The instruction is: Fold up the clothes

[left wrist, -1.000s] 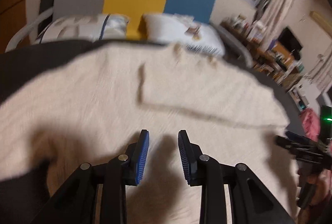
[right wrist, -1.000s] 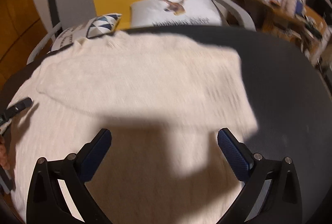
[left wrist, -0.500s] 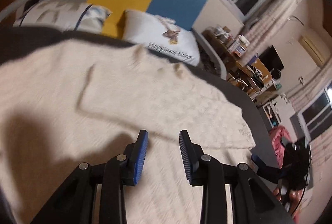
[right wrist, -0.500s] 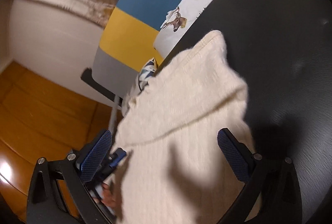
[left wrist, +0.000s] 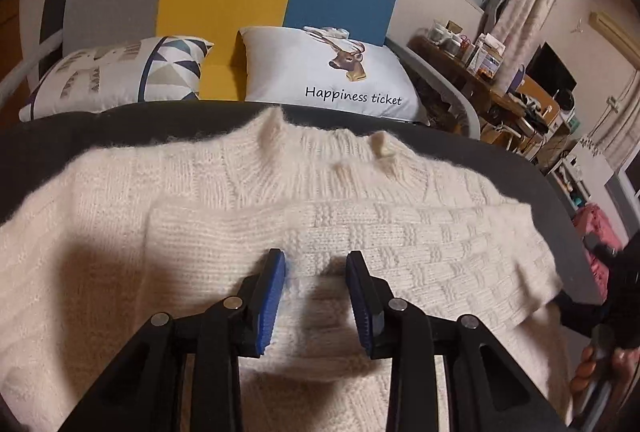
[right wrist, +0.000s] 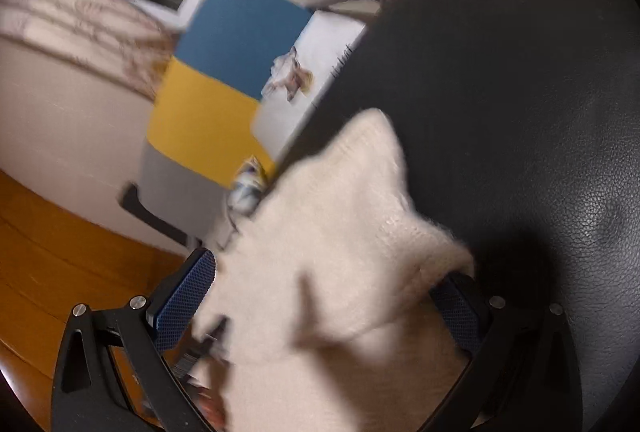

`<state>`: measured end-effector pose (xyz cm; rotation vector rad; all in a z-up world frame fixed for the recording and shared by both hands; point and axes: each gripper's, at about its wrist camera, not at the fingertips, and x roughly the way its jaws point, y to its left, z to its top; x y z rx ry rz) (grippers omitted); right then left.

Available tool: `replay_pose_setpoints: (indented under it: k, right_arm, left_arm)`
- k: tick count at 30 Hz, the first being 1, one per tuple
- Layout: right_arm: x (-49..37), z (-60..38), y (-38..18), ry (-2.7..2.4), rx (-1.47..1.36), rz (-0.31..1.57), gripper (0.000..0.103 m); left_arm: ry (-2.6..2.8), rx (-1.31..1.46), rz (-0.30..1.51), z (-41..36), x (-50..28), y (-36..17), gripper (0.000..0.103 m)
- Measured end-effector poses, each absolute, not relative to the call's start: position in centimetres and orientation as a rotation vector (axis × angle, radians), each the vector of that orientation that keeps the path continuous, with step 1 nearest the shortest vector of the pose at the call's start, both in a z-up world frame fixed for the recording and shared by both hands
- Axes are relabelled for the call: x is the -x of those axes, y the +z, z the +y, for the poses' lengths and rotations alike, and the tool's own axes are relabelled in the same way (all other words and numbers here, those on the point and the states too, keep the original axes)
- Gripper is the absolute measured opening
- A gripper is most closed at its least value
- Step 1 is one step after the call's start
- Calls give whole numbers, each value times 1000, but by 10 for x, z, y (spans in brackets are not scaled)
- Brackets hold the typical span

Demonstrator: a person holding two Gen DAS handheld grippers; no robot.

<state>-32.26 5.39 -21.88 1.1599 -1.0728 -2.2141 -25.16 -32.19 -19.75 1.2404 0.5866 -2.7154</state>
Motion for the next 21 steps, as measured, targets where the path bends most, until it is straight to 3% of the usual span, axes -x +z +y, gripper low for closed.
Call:
replay_pose_setpoints:
  k: [3, 8, 11, 17, 21]
  right_arm:
    - [306, 53, -204, -2280, -1189, -978, 103]
    - [272, 43, -165, -2366, -1044, -738, 103]
    - [298, 0, -156, -2346, -1090, -476, 103]
    - [348, -45, -203, -2432, -1368, -83, 103]
    - [332, -53, -187, -2386, -1219, -43, 103]
  left_arm:
    - [-2728, -1222, 675, -327, 247, -188, 33]
    - [-2731, -1239, 640, -329, 255, -190, 33]
    - [-2732, -1249, 619, -330, 260, -191, 34]
    - [-2753, -1263, 637, -336, 269, -189, 35]
    - [-2875, -1218, 618, -343, 279, -171, 35]
